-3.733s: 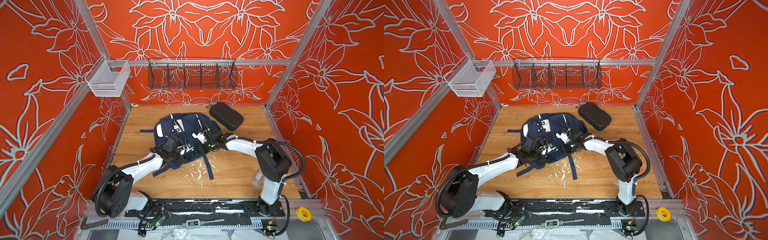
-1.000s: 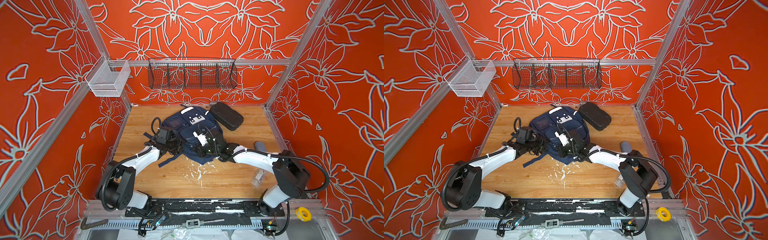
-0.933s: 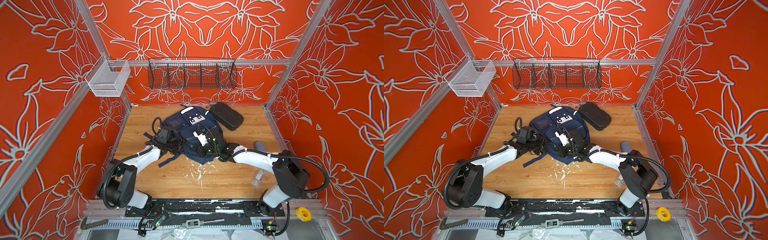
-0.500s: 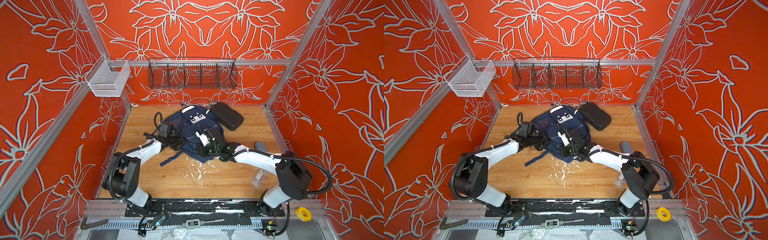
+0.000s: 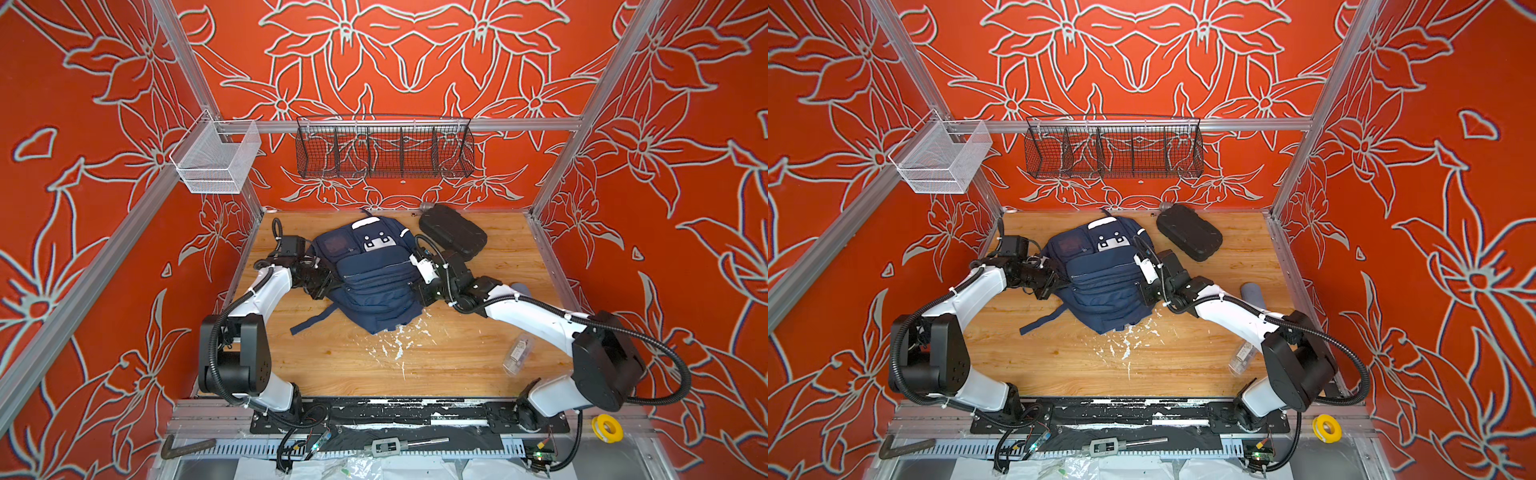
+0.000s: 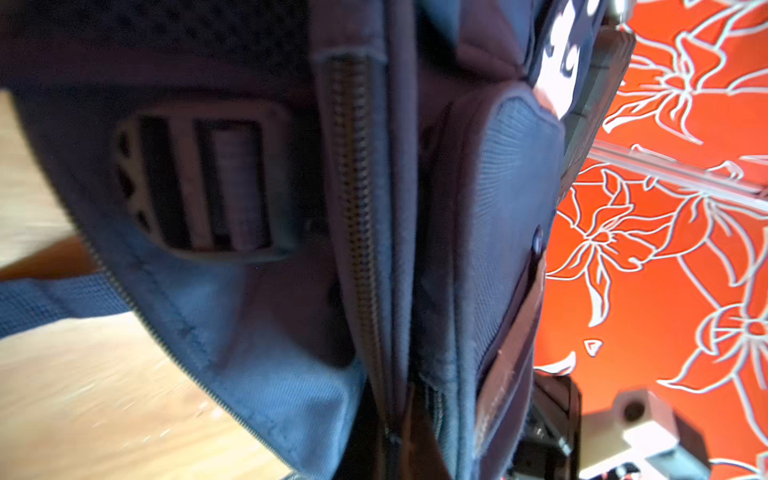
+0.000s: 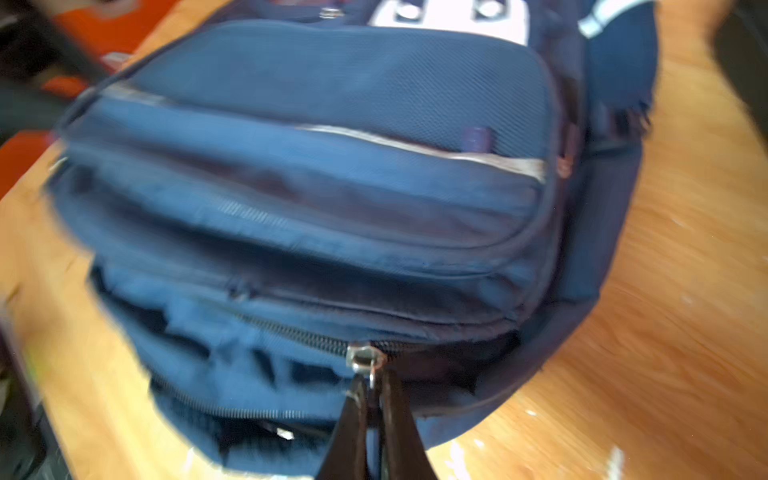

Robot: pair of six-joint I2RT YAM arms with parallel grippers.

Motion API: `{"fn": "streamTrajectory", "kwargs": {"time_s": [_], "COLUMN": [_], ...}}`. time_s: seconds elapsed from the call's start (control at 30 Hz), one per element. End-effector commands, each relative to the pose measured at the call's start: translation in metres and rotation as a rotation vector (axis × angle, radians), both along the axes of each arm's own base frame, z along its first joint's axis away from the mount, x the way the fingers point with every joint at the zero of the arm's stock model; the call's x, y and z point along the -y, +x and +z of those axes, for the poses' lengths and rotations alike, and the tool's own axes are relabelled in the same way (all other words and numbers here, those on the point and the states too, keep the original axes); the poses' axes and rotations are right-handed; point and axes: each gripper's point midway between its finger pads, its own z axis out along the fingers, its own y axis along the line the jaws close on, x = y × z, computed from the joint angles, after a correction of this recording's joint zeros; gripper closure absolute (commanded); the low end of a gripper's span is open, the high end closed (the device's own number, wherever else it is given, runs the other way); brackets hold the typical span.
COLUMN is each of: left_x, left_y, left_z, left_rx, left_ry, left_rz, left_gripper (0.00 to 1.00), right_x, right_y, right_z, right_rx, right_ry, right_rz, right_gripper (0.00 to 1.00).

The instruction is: Pack the student bag

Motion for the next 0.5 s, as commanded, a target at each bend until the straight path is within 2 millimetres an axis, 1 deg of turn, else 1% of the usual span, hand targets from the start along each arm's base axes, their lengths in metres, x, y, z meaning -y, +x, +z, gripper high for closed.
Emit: {"fn": "streamTrajectory", "kwargs": {"time_s": [0.0,0.07,0.13,0.2,0.23,0.27,0.3,0.37,0.4,0.47], "left_x": [-0.023,-0.032,-0.037,-0.038,-0.039,-0.041,-0.041,-0.039,-0.037,-0.034], "left_y": [0.008,0.019,0.032,0.048,0.055,0.063,0.069,0.076,0.076,0.069], "left_z": [0.008,0.012,0.013,0.014,0.014,0.015,0.017,0.023,0.027,0.035], "left_rx": [0.031,0.037,0.045,0.056,0.058,0.065,0.077,0.095,0.098,0.095], "left_ry": [0.016,0.030,0.027,0.013,0.009,0.006,-0.002,-0.028,-0.048,-0.072], "left_rz": [-0.001,-0.008,-0.019,-0.028,-0.027,-0.026,-0.029,-0.025,-0.020,-0.014], "left_gripper": [1.00,1.00,1.00,1.00,1.00,0.89,0.80,0.60,0.53,0.45], "right_x": [-0.023,-0.043,-0.066,-0.088,-0.097,-0.104,-0.111,-0.118,-0.122,-0.129], "right_y": [-0.023,-0.039,-0.057,-0.067,-0.069,-0.067,-0.064,-0.052,-0.046,-0.036], "right_z": [0.032,0.034,0.036,0.040,0.041,0.038,0.036,0.033,0.034,0.036], "right_rx": [0.119,0.115,0.106,0.103,0.103,0.094,0.085,0.085,0.089,0.089], "right_ry": [0.053,0.034,0.032,0.086,0.105,0.118,0.123,0.133,0.135,0.139], "right_rz": [0.151,0.221,0.290,0.319,0.320,0.313,0.300,0.248,0.231,0.201], "right_gripper": [1.00,1.00,1.00,1.00,1.00,1.00,1.00,1.00,1.00,1.00]}}
